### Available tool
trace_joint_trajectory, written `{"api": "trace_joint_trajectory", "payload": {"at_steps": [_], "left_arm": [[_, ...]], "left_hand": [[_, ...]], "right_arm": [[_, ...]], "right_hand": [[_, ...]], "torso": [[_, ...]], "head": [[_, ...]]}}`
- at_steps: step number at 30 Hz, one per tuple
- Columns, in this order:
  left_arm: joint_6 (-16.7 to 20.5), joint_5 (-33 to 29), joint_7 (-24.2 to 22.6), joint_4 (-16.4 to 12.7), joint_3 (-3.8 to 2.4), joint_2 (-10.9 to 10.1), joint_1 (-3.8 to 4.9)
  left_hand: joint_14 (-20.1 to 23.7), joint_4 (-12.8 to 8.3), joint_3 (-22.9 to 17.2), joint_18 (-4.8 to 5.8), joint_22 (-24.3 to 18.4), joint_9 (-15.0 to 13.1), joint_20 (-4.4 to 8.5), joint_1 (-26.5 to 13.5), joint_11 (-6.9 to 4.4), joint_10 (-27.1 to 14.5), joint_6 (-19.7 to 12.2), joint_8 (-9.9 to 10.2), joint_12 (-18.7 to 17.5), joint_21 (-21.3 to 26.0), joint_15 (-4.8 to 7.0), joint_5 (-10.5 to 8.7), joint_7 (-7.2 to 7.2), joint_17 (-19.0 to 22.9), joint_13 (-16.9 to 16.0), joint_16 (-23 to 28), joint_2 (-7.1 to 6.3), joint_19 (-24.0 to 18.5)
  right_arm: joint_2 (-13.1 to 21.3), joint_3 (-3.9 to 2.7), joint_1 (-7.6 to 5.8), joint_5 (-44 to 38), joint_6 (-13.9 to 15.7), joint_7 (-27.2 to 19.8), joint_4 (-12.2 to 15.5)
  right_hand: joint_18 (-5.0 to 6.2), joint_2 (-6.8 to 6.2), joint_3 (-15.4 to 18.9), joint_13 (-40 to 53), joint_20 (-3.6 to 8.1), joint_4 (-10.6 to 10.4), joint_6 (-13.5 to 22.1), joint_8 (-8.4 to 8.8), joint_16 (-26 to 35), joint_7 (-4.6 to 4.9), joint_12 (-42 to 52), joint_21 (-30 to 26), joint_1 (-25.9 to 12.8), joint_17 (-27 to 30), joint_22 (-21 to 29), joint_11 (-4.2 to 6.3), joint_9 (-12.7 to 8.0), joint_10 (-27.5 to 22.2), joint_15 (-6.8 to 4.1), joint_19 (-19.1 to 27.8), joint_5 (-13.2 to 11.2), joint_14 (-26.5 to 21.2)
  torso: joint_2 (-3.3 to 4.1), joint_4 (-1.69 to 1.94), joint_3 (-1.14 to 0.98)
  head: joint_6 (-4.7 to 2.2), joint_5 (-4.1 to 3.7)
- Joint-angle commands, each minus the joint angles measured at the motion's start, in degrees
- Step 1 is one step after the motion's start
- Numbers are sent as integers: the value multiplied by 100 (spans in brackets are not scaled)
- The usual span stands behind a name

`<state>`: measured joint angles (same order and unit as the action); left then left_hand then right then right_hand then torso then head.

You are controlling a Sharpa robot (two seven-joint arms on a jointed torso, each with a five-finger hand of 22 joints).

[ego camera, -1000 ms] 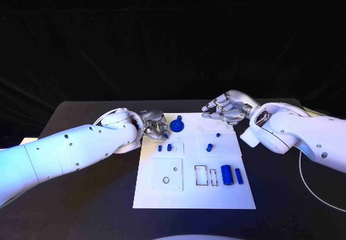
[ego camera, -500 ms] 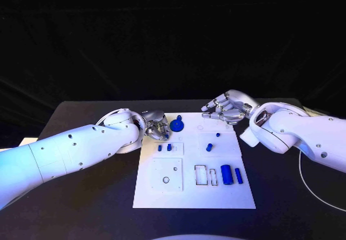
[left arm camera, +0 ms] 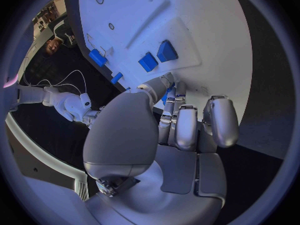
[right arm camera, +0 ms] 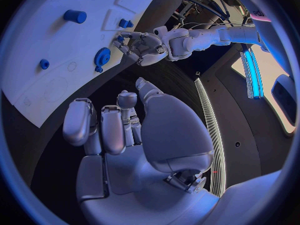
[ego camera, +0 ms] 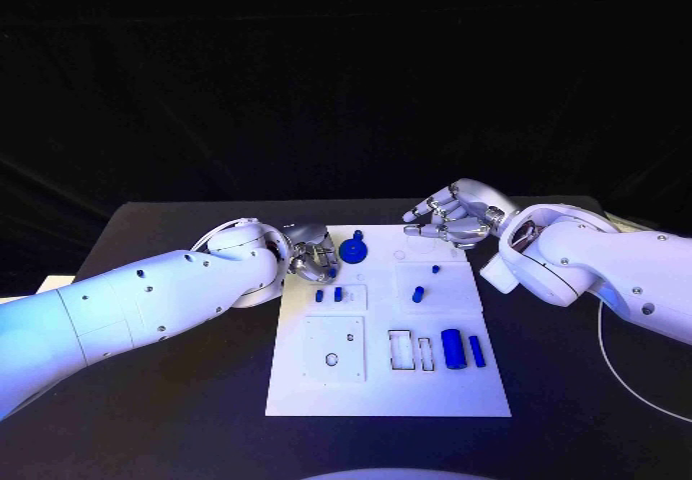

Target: Assemble the parts on the task board

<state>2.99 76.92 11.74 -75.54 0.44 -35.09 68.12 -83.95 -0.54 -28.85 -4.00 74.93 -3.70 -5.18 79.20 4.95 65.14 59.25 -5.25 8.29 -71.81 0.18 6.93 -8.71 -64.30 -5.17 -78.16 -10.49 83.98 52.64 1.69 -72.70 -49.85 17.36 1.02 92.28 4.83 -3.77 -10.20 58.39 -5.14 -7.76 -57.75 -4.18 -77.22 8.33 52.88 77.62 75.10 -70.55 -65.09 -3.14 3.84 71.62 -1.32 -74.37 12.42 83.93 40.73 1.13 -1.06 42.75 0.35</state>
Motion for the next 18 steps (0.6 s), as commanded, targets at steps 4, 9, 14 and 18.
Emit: {"api": "trace_joint_trajectory", "payload": {"at_steps": [4, 9, 14, 18], "left_arm": [[60, 37, -70, -26, 4, -37, -9], [176, 37, -104, -53, 4, -99, -9], [231, 22, -105, -121, 2, -217, -9], [327, -416, -266, -230, -18, -412, -6]], "left_hand": [[-97, -38, -23, -42, 377, -4, -75, -39, 71, -246, -159, 110, -162, 323, -66, -13, -39, 98, 95, 68, -101, -29], [-81, -62, 3, -75, 290, -6, -98, -37, 88, -351, -256, 152, -210, 486, -80, -16, -44, 143, 115, 82, -129, -73], [-77, -71, 9, -84, 263, -6, -103, -29, 91, -379, -284, 158, -221, 536, -83, -15, -42, 158, 120, 86, -130, -85], [-63, -73, 4, -102, 217, -10, -106, -20, 90, -371, -284, 152, -215, 624, -84, -12, -43, 202, 118, 107, -113, -110]], "right_arm": [[11, 0, 4, -26, -60, -26, -18], [23, 1, 4, -113, -88, 33, -63], [44, 1, 4, -547, -147, 174, -127], [65, 1, 4, -1333, -265, 342, -205]], "right_hand": [[59, 59, 31, -20, -3, 7, -11, 0, 19, -15, -4, -24, -20, 15, 15, 6, 7, -48, 16, 56, 30, 203], [66, 51, 43, -153, -2, 13, 9, 10, 30, -11, -160, -45, -1, 25, 49, 5, 3, -142, 17, 75, 31, 201], [100, 61, 42, -1204, -4, 30, 76, 22, 158, 7, -1397, -166, 147, 158, 228, -6, 2, -793, 24, 169, 9, 171], [159, 42, -235, -1951, -6, 206, 47, -8, 611, 58, -2327, -360, 535, 719, 527, -67, 9, -1283, 57, 326, -89, 50]], "torso": [[-1, 7, 2], [-3, 1, 9], [-2, 2, 5], [-8, 2, 5]], "head": [[-7, -6], [-17, -1], [-29, -10], [-28, -16]]}}
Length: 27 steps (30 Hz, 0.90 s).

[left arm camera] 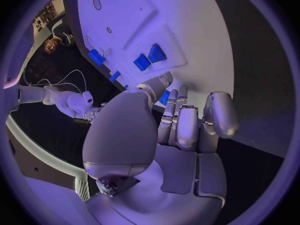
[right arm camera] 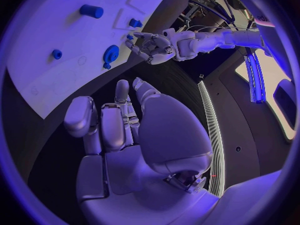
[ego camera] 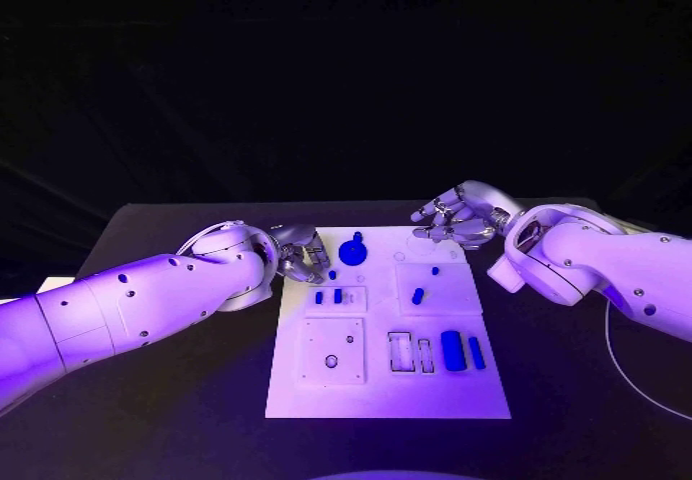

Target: Assemble the parts on the task board

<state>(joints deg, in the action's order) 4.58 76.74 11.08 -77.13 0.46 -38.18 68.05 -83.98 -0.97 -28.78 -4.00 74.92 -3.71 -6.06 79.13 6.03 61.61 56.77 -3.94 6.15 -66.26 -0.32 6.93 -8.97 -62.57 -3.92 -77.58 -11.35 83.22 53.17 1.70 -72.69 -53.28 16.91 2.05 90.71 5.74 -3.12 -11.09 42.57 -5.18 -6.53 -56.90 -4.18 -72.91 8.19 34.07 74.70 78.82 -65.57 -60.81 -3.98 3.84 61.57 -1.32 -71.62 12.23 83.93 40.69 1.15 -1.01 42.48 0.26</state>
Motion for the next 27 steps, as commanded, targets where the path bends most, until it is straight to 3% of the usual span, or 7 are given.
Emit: {"api": "trace_joint_trajectory", "payload": {"at_steps": [1, 4, 6, 10, 15, 20, 27], "left_arm": [[224, -644, -298, -101, -29, -164, 3], [481, -1615, -768, -181, -44, -349, 9], [693, -2581, -1259, -248, -49, -477, 11], [1015, -4955, -2222, -450, -24, -684, 10], [1137, -7223, -2935, -771, 38, -886, -22], [1089, -7932, -3140, -995, 62, -1041, -93], [1055, -8178, -3231, -1115, 70, -1146, -137]], "left_hand": [[-27, -32, -14, -123, 159, -15, -24, -3, -17, 10, -22, 10, 16, 182, -33, -9, -22, 119, -12, 95, -8, -71], [91, -37, -69, -183, -13, -32, -32, 25, -12, 113, 43, -26, 76, 512, -39, -6, -49, 409, -26, 251, 58, -187], [230, -37, -112, -247, -202, -50, -39, 35, -4, 210, 140, -73, 138, 879, -45, -9, -82, 724, -38, 426, 105, -325], [908, 43, -131, -482, -933, -63, -72, -42, 13, 265, 277, -139, 225, 2297, -71, -17, -112, 2067, -40, 1234, 225, -951], [1077, 116, -21, -544, -1160, -79, -56, -125, -49, 441, 374, -209, 423, 2705, -42, -30, -73, 2366, -99, 1400, 328, -1129], [1138, 133, 72, -571, -1280, -86, -40, -152, -71, 468, 417, -253, 509, 2905, -27, -31, -58, 2511, -124, 1465, 361, -1184], [1168, 127, 103, -585, -1342, -86, -35, -146, -77, 466, 423, -264, 537, 3010, -22, -29, -52, 2583, -131, 1500, 371, -1213]], "right_arm": [[17, 0, 4, -1255, -270, 287, -66], [32, 0, 6, -2027, -432, 421, -105], [39, 0, 15, -2606, -549, 514, -110], [64, 0, 49, -3599, -773, 693, -69], [95, 3, 129, -4573, -1074, 947, 28], [88, 9, 205, -5164, -1259, 1133, 89], [-28, 19, 287, -5459, -1324, 1195, 39]], "right_hand": [[68, -36, -222, -559, -16, 127, -70, -30, 234, 69, -687, -87, 243, 288, 125, 2, 16, -411, 63, 59, -85, 43], [78, -162, -415, -1340, -67, 169, -184, -58, 312, 100, -1414, -120, 296, 369, 154, -74, 17, -448, 121, 41, -178, 65], [81, -243, -532, -1777, -68, 222, -256, -60, 336, 51, -1711, -134, 336, 391, 160, -51, 14, -329, 123, 26, -198, 81], [73, -332, -664, -2288, -55, 295, -368, -59, 357, -42, -1981, -146, 374, 410, 162, -29, 13, -181, 101, 5, -218, 95], [72, -413, -736, -2724, -10, 317, -486, -57, 373, -108, -2169, -157, 342, 425, 166, 12, 16, -85, 21, -17, -250, 109], [81, -463, -772, -2984, 84, 290, -545, -47, 432, -154, -2276, -194, 299, 488, 206, 45, 15, -66, -80, -5, -340, 108], [85, -500, -841, -3244, 119, 250, -547, -7, 490, -173, -2378, -242, 276, 544, 256, 54, 6, -96, -107, 10, -476, 110]], "torso": [[-3, -3, -2], [-4, 1, -8], [-2, 2, -9], [9, 3, 4], [5, -2, 11], [9, -7, 6], [11, 0, 3]], "head": [[-10, -8], [-27, -11], [-37, -14], [-72, -63], [-95, -167], [-112, -226], [-132, -260]]}}
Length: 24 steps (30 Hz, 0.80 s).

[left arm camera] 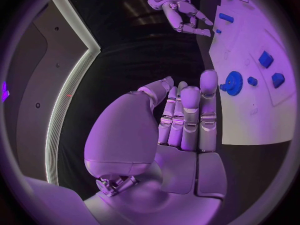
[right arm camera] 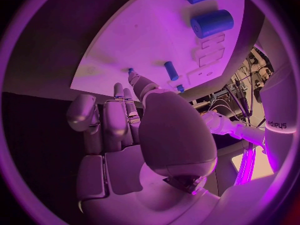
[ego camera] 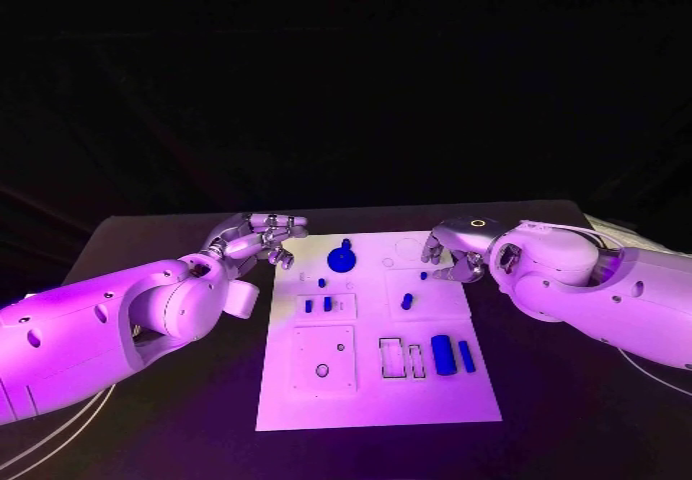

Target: Assemble the parts on the task board

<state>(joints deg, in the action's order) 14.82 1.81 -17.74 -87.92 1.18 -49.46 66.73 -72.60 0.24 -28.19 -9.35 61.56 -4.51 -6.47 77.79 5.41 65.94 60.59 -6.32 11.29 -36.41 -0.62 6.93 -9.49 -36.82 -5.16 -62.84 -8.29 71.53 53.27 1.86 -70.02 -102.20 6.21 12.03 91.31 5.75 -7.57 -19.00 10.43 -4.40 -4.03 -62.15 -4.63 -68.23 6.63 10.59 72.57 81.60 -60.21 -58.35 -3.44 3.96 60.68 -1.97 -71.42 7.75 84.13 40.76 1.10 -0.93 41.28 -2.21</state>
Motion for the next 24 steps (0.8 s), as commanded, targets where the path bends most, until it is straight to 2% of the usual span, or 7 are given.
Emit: {"api": "trace_joint_trajectory", "payload": {"at_steps": [1, 7, 10, 18, 24], "left_arm": [[27, -696, -352, -38, -3, -26, -8], [2, -725, -353, -52, -2, -78, -13], [-7, -728, -345, -65, -2, -92, -14], [-35, -731, -317, -91, -1, -104, -14], [-29, -731, -291, -88, -1, -106, -14]], "left_hand": [[31, 5, 44, -50, -5, -6, 7, -12, -16, 33, 41, -26, 23, 25, 8, -29, 0, 8, -7, 26, 65, -44], [62, 4, 76, -61, -59, -5, 10, -16, -16, 24, 40, -33, 45, 115, 9, -30, 0, 79, -11, 63, 67, -69], [68, 4, 83, -63, -72, -4, 10, -18, -15, 21, 38, -34, 49, 136, 9, -30, -2, 92, -12, 69, 67, -75], [97, -1, 103, -72, -120, -2, 12, -14, -12, 5, 30, -37, 64, 216, 8, -26, -9, 158, -15, 104, 73, -97], [118, -21, 111, -75, -147, 1, 13, 14, -11, -10, 20, -40, 79, 256, 8, -21, -13, 201, -17, 126, 82, -104]], "right_arm": [[-58, 3, 31, -577, -265, 194, -31], [-192, 12, 102, -619, -325, 161, -133], [-239, 14, 123, -618, -329, 134, -172], [-357, 17, 164, -548, -395, 50, -257], [-399, 17, 189, -472, -410, -12, -286]], "right_hand": [[86, -55, -58, -51, 44, -4, -20, 41, 27, -19, -38, -33, -2, 14, 16, 3, -7, -13, -45, -8, -29, 89], [88, -32, -97, -127, 52, -18, -26, 48, 51, -25, -60, -49, 3, 39, 33, 11, -6, -8, -53, -3, -17, 88], [90, -20, -112, -153, 55, -25, -36, 46, 59, -25, -62, -58, 2, 46, 44, 12, -4, 4, -56, 1, -13, 88], [87, 70, -230, -310, 66, -65, -144, 16, 68, -22, -48, -65, 5, 47, 38, 14, 12, 161, -62, -19, 11, 99], [78, 145, -317, -391, 66, -64, -269, -29, 36, -26, -25, -44, 30, 5, -3, 22, 33, 322, -62, -54, 0, 116]], "torso": [[5, 5, -6], [11, -7, -8], [12, 4, -9], [6, 10, -9], [0, 1, -12]], "head": [[-14, -13], [0, -7], [9, -9], [37, 6], [49, 24]]}}
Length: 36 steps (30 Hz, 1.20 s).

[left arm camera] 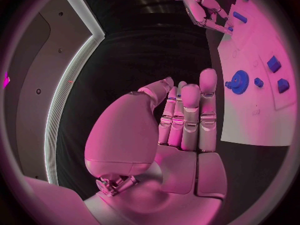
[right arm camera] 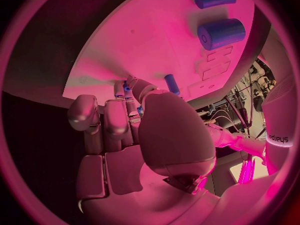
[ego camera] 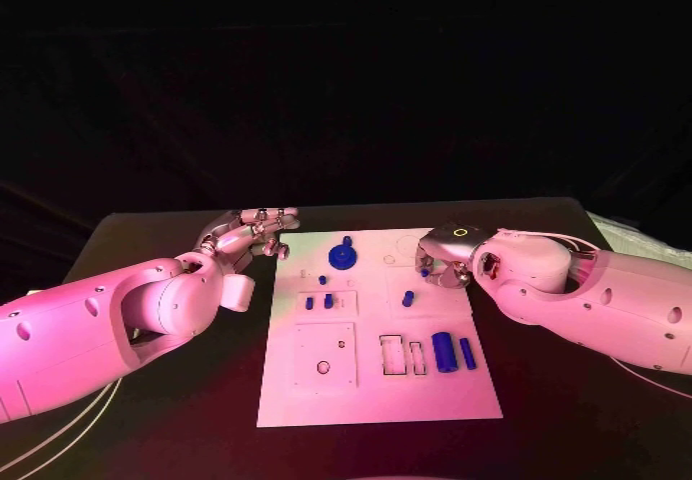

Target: Assemble the parts on the task board

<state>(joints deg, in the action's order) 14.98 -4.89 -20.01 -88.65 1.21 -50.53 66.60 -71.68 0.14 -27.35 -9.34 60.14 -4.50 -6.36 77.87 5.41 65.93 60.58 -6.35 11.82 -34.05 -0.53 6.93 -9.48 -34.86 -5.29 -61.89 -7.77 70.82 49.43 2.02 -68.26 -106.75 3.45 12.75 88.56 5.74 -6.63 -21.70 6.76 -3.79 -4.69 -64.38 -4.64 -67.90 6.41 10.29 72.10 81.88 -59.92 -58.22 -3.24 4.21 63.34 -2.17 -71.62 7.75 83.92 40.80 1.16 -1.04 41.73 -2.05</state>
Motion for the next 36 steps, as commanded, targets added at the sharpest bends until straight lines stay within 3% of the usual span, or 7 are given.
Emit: {"api": "trace_joint_trajectory", "payload": {"at_steps": [1, 7, 15, 27, 36], "left_arm": [[-44, -62, -61, -12, -4, 0, -1], [-4, -38, -16, -1, -4, 0, -1], [10, -1, 40, 1, -3, 1, -1], [7, 4, 89, 19, -3, 10, -1], [0, 4, 139, 39, 5, 14, -2]], "left_hand": [[25, -11, 27, -77, -5, -1, 1, 7, -11, -10, 21, -37, 26, 21, -1, -21, -13, 5, -5, 31, 30, -34], [32, -35, 28, -80, -32, 0, 3, 43, -9, -21, 20, -46, 48, 59, 0, -17, -16, 26, -9, 37, 52, -35], [34, -52, 29, -81, -42, 0, 5, 64, -10, -26, 21, -52, 61, 71, 1, -16, -17, 40, -11, 40, 60, -31], [37, -62, 30, -84, -56, 0, 6, 76, -10, -31, 20, -55, 68, 93, 2, -16, -18, 55, -12, 46, 63, -33], [43, -72, 33, -88, -74, 2, 7, 86, -8, -39, 15, -56, 74, 122, 2, -16, -21, 75, -13, 53, 62, -38]], "right_arm": [[-21, 2, 14, -6, -134, -91, -15], [-49, 2, 23, 50, -165, -116, -36], [-61, 2, 27, 44, -148, -72, -58], [21, -3, 30, 139, 572, -54, 85], [280, -48, -25, 361, 794, 23, 431]], "right_hand": [[76, 60, -62, -40, 5, 3, -60, -31, -3, -4, 4, 8, 5, -31, -26, 2, 10, 76, -41, -42, -4, 139], [71, 102, -113, -86, 4, 6, -82, -31, -20, 1, -9, 24, 16, -52, -55, 0, 12, 117, -38, -62, -26, 147], [47, 295, -406, -207, -32, 189, -249, -86, -98, 22, -12, 101, 208, -137, -175, 13, 54, 397, 22, -136, -208, 170], [28, 290, -534, -279, -75, 235, -272, -76, -126, 49, -76, 172, 143, -152, -282, -9, 69, 476, 71, -188, -323, 175], [25, 270, -547, -300, -98, 198, -283, -71, -131, 52, -112, 191, 43, -145, -308, -19, 79, 504, 92, -198, -371, 173]], "torso": [[-4, -5, -1], [-4, -2, 0], [-4, -4, 2], [-10, 0, -1], [-12, -3, 3]], "head": [[4, 8], [7, 21], [25, 7], [23, -12], [18, -16]]}}
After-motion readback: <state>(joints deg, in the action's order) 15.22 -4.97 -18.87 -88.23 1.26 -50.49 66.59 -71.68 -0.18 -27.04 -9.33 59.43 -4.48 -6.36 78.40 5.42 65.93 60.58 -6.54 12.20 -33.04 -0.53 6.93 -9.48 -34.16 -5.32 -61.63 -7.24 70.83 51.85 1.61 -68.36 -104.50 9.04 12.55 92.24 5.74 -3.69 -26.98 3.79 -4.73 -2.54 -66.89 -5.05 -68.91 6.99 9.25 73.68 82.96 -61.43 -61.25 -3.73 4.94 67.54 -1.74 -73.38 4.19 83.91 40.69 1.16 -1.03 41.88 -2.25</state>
